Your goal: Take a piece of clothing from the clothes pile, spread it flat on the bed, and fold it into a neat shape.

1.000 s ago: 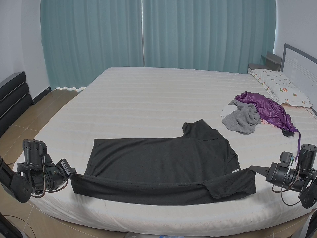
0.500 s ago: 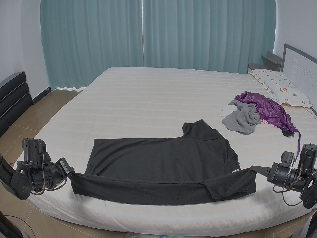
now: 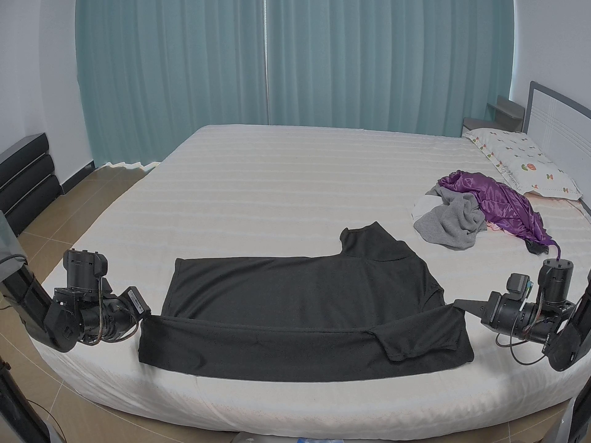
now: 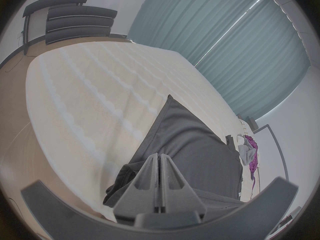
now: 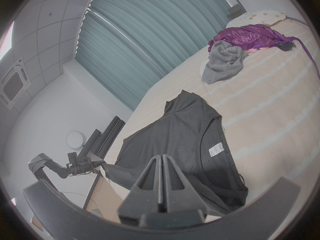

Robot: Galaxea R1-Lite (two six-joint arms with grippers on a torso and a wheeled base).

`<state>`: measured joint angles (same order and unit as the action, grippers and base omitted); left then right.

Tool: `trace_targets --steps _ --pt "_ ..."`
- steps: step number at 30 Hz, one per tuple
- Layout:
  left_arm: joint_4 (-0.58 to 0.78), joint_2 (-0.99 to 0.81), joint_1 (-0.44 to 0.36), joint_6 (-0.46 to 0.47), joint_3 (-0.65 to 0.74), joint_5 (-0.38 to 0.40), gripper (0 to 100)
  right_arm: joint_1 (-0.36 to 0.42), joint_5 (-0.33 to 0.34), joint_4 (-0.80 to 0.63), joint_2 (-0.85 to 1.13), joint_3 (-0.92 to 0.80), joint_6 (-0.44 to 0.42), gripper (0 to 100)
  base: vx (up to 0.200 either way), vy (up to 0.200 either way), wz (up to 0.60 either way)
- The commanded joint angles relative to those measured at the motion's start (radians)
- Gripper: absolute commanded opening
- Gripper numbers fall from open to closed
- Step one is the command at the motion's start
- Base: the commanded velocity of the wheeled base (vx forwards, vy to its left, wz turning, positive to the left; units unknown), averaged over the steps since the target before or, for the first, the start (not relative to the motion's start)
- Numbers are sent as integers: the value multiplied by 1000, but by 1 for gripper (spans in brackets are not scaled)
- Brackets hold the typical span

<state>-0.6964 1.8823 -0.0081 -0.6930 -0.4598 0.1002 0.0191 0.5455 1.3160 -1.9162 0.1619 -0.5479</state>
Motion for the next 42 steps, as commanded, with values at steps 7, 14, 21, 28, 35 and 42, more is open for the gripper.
trace_targets --steps 7,14,21,28,35,42 --pt "-2 190 -16 -3 -114 -1 0 4 -10 0 -196 123 -1 0 0 0 0" --pt "-5 262 -24 -5 -157 -7 0 5 -18 0 -285 194 -1 0 0 0 0" --pt "-5 299 -29 -7 -180 -8 0 7 -24 2 -354 226 -1 0 0 0 0" --pt "-6 293 -30 -14 -186 -10 100 8 -22 16 -386 234 -1 100 0 0 0" --pt "0 208 -6 -51 -198 -10 100 -2 -16 57 -317 215 -52 100 0 0 0" --pt "11 161 17 -65 -327 6 100 2 -16 216 -322 151 -268 100 0 0 0"
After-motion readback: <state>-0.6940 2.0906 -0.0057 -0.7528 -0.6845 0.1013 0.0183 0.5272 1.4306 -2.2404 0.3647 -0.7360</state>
